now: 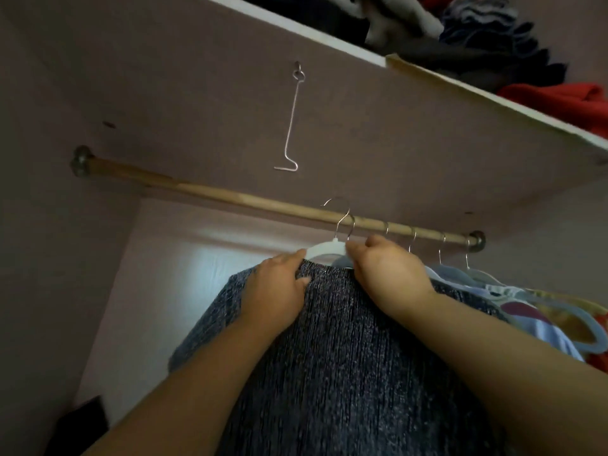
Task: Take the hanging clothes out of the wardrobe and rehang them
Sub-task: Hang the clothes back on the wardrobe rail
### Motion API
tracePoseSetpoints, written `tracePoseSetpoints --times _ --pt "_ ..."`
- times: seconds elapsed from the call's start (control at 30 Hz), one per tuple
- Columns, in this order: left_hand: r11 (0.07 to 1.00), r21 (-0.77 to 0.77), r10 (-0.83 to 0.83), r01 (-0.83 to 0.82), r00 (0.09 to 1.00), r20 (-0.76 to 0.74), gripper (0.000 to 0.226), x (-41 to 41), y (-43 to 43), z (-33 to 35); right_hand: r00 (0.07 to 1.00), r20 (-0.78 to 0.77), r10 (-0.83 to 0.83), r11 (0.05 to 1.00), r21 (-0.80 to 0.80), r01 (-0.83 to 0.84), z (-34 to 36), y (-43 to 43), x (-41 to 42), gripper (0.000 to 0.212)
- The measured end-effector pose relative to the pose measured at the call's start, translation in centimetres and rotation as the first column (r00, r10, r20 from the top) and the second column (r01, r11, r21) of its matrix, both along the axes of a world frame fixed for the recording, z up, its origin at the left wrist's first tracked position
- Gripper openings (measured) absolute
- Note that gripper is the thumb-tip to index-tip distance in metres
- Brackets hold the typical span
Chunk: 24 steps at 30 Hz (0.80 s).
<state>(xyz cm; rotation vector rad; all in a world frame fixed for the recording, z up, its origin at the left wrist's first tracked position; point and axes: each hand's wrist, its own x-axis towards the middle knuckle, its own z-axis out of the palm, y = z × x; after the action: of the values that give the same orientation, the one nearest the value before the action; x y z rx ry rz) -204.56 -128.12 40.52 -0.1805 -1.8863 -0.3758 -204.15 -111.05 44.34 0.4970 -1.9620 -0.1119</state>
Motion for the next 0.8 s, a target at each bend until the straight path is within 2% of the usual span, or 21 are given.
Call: tracePoseSetpoints --times 0.2,0.4,0.6,0.67,0.8 --pt "1.000 0.014 -0.005 0.004 0.998 0.067 0.055 -4.0 -1.0 -0.6 0.993 0.057 -0.108 0.991 -0.071 0.112 2.8 -2.4 -3.0 0.038" --pt "1.000 0.019 -0.005 0.003 0.996 0.094 0.054 -5.4 -1.8 -2.6 0.991 0.089 -0.102 0.994 -0.025 0.104 1.1 -5.2 -3.5 0.036" --pt "0.999 0.032 -0.038 0.034 0.988 0.150 0.051 -5.1 -2.1 -5.3 0.992 0.108 -0.066 0.996 -0.060 0.073 -0.9 -6.0 -3.3 0.034" --pt "0.999 0.034 -0.033 0.028 0.986 0.164 0.051 -4.7 -1.9 -6.2 0.992 0.111 -0.059 0.997 -0.043 0.064 -1.6 -6.1 -2.6 0.034" --pt "0.999 0.020 -0.044 0.041 0.982 0.185 0.051 -3.3 -1.3 -7.8 0.993 0.112 -0.044 0.998 0.056 0.038 -4.3 -5.3 -1.2 0.047"
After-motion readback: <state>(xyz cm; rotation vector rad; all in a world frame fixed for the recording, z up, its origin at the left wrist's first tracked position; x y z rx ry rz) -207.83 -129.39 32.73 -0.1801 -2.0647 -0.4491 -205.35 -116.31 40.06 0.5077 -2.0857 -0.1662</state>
